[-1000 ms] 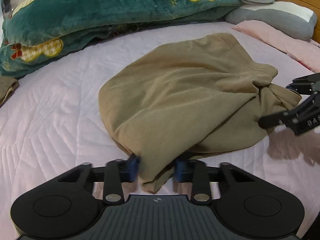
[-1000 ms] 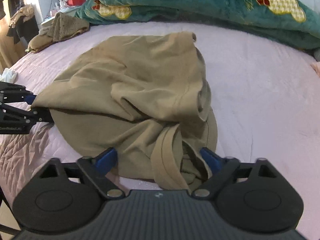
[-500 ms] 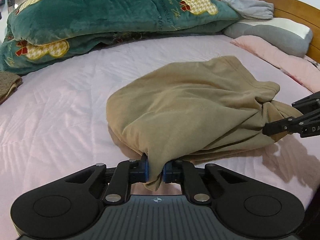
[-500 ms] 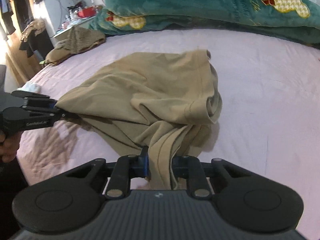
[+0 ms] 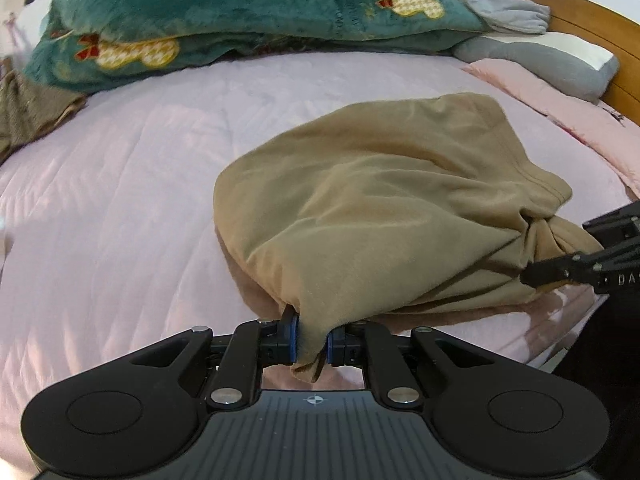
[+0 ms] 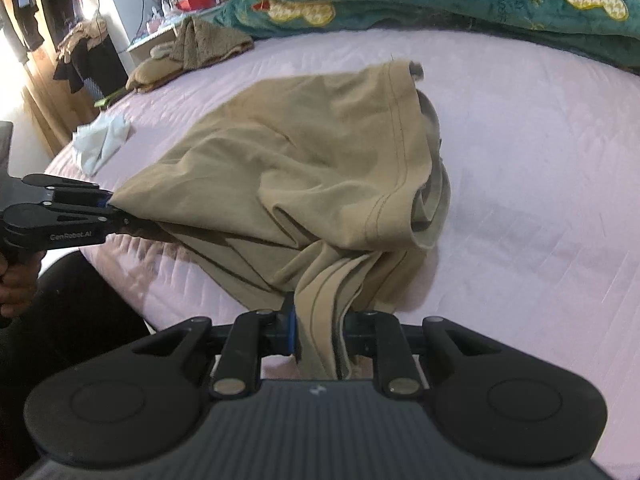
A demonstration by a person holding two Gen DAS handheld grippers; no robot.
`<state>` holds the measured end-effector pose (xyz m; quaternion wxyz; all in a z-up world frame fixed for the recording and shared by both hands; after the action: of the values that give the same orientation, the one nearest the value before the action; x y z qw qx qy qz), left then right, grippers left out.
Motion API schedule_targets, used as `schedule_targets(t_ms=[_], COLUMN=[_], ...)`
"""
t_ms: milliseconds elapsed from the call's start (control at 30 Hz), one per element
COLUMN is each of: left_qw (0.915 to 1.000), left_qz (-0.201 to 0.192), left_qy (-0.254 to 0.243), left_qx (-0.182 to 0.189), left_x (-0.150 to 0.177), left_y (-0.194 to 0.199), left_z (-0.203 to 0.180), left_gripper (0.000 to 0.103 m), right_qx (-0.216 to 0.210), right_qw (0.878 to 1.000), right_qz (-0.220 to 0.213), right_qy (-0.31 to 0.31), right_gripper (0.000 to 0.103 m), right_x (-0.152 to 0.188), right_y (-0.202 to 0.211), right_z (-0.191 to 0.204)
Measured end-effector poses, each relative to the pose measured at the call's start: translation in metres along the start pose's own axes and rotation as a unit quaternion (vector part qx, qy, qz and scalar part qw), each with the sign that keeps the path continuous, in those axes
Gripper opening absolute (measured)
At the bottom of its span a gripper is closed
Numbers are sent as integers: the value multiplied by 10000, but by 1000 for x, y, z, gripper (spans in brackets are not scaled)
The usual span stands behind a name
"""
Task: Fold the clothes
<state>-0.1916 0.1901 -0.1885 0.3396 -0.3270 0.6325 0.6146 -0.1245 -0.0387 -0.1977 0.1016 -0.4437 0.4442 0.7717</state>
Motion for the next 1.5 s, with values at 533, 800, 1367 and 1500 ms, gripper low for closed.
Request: schedule_targets(t_ms=[533,800,1367,1500], left_qw=[9905,9863,9858,9867], left_qz=[-775,-864,-824,-791], left_qy=[136,272,298,285], left_qx=[-1131,-1381,-1429,-1395], left_x=[-137,-164,-157,-158], left_y=[55,46,45,44], left_z=[8,-9,-4,-5], left_gripper=[72,79,103,103], right_qx=[778,1389,1813,1842], right_qw=[9921,9803,9761,9761], right_qz=[-963,-1407,-1193,-1146], right_qy=[203,44,-136,-130], right_gripper=[94,103,103,103], right_x=[-100,-131,-127,-126], right_y=[63,56,51,50], right_z=[11,21,12,12])
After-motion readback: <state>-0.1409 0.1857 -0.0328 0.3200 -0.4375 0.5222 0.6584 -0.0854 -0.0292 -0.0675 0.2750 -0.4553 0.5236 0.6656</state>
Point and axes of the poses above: each gripper's, at about its wrist camera, not at the fingertips, and y roughly against the way its jaws point, z to its left, x to its underside, the point moved 3 cm from there along -y, roughly the way its jaws point, and after that the axes turned 12 degrees about -z, right-handed, at the moved point
